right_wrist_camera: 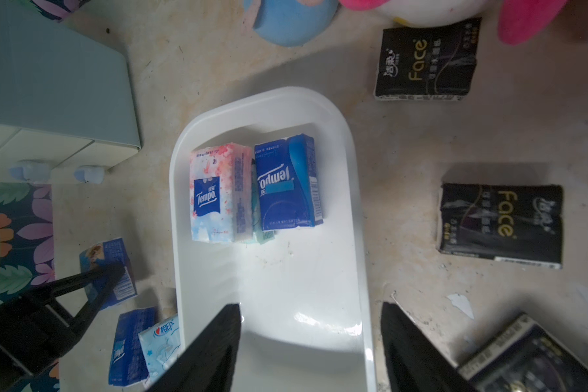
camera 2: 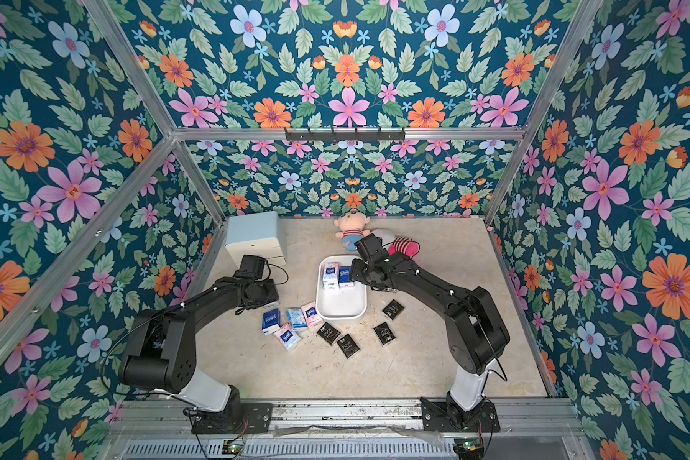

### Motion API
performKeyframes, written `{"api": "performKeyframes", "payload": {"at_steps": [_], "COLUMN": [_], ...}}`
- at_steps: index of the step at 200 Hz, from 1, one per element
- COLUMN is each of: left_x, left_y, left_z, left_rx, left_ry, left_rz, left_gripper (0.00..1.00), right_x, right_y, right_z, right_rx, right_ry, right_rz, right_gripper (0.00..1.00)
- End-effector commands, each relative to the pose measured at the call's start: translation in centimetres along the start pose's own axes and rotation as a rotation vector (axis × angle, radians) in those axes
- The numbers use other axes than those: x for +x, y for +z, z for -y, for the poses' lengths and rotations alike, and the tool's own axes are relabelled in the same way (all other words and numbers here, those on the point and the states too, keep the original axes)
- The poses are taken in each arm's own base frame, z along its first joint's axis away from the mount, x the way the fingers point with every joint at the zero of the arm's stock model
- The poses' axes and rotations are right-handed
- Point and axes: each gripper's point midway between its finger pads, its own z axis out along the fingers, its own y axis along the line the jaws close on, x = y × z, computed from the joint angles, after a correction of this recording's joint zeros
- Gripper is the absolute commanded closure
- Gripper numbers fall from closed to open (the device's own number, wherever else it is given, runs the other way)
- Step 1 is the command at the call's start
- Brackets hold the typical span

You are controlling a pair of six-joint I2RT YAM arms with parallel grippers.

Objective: Put the pocket tissues into the storage box
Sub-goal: Pick up the pocket tissues from the center of the board, then place the pocket tissues in the storage box.

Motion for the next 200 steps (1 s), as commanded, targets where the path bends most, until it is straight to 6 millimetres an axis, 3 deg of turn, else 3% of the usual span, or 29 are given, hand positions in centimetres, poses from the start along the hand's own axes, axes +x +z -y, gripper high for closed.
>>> {"api": "performKeyframes", "payload": {"at_steps": [1, 45, 92, 122, 148, 153, 181, 200], "left_x": [-1.2, -3.2, -1.5, 0.0, 1.3, 1.6, 2.8, 3.1], "left_y": [-1.6, -5.4, -7.3, -7.0, -6.2, -6.0, -4.3, -2.9], "left_z": [0.5, 5.5, 14.5, 20.5, 24.5, 25.1, 27.9, 28.7], "left_rx": [0.003, 0.175, 0.287, 0.335, 0.34, 0.341, 0.345, 0.322], "left_ry": [0.011, -0.023, -0.011, 0.005, 0.038, 0.042, 0.059, 0.079], "left_rz": [0.019, 0.068, 0.093, 0.086, 0.087, 0.087, 0.059, 0.038], "left_gripper": [0.52, 0.51, 0.51, 0.51, 0.51, 0.51, 0.51, 0.51], "right_x": [0.0, -0.8, -3.6, -4.8, -3.9, -4.2, -3.8, -4.0], "right_y": [-1.0, -2.5, -2.6, -3.0, -2.3, -3.4, -4.4, -5.2], "right_z": [0.6, 1.7, 4.3, 5.9, 7.7, 7.3, 7.8, 8.0], "right_rx": [0.025, 0.04, 0.0, -0.013, -0.005, -0.03, -0.074, -0.076], "right_ry": [0.013, 0.002, 0.021, -0.025, -0.051, -0.051, -0.037, -0.063], "right_rz": [0.017, 0.046, 0.012, 0.01, -0.01, 0.014, 0.027, 0.056], "right_gripper": [0.3, 0.3, 0.3, 0.3, 0.3, 0.3, 0.3, 0.3]}}
